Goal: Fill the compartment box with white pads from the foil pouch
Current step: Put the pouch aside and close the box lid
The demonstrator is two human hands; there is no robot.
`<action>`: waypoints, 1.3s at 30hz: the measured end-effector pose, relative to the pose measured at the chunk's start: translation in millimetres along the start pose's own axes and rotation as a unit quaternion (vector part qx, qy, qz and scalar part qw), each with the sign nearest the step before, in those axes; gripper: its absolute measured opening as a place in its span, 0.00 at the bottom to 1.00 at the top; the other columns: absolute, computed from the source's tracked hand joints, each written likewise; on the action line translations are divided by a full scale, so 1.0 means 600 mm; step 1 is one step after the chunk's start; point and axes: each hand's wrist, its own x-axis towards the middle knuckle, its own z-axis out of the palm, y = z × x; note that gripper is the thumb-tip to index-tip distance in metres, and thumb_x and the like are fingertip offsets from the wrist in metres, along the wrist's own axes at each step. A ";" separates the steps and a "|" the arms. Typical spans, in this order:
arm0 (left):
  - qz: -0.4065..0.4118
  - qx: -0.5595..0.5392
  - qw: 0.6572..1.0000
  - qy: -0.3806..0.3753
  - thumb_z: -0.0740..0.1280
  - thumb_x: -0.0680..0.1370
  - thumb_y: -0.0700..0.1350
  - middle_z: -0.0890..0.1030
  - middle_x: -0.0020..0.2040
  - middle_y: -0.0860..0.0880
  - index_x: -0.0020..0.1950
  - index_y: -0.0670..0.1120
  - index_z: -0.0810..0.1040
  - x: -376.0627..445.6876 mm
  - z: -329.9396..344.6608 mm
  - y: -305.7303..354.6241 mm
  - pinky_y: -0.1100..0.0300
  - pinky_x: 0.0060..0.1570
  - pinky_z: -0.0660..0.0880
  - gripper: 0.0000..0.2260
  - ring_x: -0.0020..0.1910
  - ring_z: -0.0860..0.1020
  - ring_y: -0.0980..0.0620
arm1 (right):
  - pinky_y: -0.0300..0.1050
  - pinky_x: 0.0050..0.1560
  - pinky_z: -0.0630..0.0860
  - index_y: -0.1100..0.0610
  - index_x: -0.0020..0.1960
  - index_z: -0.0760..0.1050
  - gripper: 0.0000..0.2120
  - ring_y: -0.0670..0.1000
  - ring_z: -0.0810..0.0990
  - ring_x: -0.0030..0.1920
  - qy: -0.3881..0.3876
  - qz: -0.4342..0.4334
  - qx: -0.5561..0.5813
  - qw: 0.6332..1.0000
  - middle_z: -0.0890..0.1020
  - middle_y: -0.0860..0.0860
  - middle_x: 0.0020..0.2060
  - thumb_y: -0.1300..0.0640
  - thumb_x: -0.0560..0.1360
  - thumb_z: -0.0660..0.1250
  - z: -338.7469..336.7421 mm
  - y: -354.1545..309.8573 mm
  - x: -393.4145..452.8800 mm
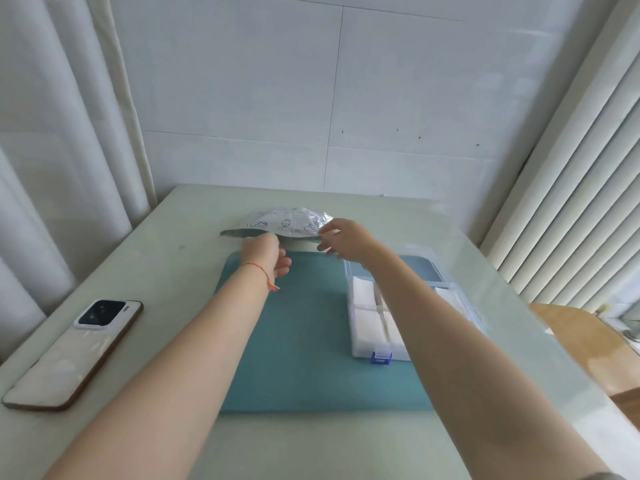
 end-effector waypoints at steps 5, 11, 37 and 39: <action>0.033 0.150 0.979 -0.132 0.61 0.79 0.38 0.75 0.36 0.45 0.49 0.40 0.75 -0.066 0.078 -0.032 0.59 0.35 0.73 0.04 0.31 0.74 0.49 | 0.36 0.29 0.75 0.56 0.61 0.71 0.13 0.53 0.80 0.34 0.160 0.020 0.007 0.987 0.83 0.56 0.43 0.61 0.78 0.57 -0.086 0.047 -0.039; 0.026 0.183 0.970 -0.155 0.63 0.77 0.46 0.75 0.43 0.45 0.47 0.45 0.74 -0.093 0.148 -0.060 0.49 0.54 0.76 0.05 0.43 0.77 0.44 | 0.46 0.53 0.73 0.65 0.58 0.73 0.14 0.61 0.77 0.57 0.212 0.198 -0.157 0.944 0.78 0.60 0.57 0.59 0.77 0.58 -0.206 0.155 -0.114; 0.322 0.304 0.894 -0.070 0.62 0.75 0.43 0.79 0.33 0.51 0.32 0.47 0.76 -0.206 0.102 -0.010 0.61 0.37 0.70 0.12 0.35 0.75 0.51 | 0.41 0.38 0.72 0.59 0.35 0.79 0.20 0.49 0.75 0.31 0.163 -0.011 0.021 0.986 0.82 0.52 0.31 0.53 0.80 0.56 -0.215 0.075 -0.256; 0.297 0.483 0.811 -0.142 0.65 0.75 0.44 0.78 0.34 0.49 0.34 0.47 0.77 -0.214 0.097 -0.026 0.61 0.37 0.70 0.09 0.35 0.75 0.49 | 0.42 0.38 0.74 0.56 0.39 0.79 0.18 0.49 0.76 0.32 -0.028 0.047 -0.209 0.976 0.81 0.50 0.34 0.51 0.81 0.58 -0.194 0.064 -0.266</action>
